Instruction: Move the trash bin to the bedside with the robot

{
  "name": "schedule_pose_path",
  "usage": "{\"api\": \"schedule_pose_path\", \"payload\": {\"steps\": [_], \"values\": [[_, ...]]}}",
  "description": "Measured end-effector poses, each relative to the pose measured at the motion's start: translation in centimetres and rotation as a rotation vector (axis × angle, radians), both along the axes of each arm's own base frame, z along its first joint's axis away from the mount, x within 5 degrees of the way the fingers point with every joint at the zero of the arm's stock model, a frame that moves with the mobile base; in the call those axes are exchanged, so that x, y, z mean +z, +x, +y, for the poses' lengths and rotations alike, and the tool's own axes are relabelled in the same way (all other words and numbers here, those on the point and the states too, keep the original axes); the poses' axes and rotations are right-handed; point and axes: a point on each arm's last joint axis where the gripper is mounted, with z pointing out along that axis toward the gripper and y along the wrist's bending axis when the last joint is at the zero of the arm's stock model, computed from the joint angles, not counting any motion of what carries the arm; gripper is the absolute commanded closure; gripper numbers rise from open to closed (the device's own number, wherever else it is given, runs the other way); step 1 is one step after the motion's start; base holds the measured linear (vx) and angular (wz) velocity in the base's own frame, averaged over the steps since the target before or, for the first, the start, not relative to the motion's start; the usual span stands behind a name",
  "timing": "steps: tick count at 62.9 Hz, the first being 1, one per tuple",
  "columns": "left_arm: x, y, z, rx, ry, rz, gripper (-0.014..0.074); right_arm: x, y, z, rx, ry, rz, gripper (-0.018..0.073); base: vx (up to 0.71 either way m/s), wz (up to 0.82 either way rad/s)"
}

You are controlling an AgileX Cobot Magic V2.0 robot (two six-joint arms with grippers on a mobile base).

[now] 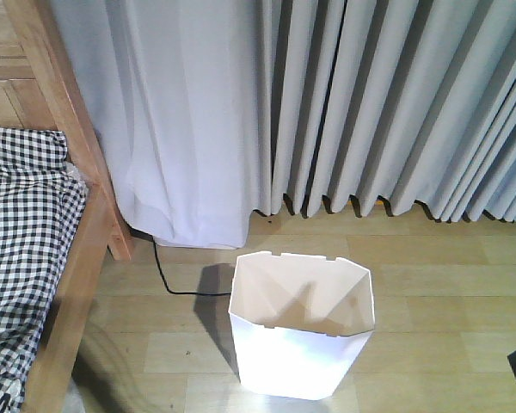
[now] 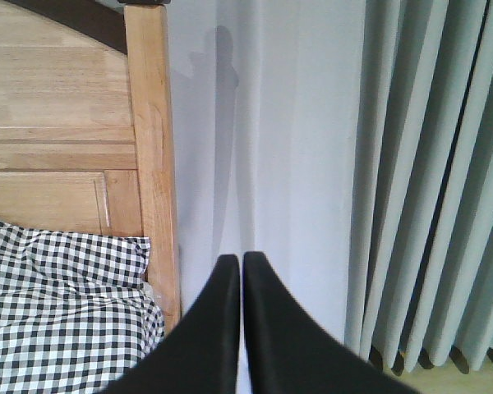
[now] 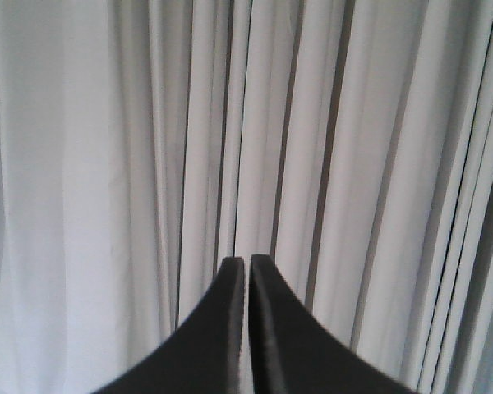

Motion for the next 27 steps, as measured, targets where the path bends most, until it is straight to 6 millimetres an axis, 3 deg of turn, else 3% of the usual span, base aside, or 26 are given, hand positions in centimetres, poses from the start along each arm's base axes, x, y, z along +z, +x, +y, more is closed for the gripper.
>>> {"api": "schedule_pose_path", "payload": {"steps": [27], "values": [[0.0,0.0,0.0,0.0,0.0,0.0,0.0602,0.0,0.0,0.0,0.0,0.0,0.0,0.057,0.0,0.0]]}}
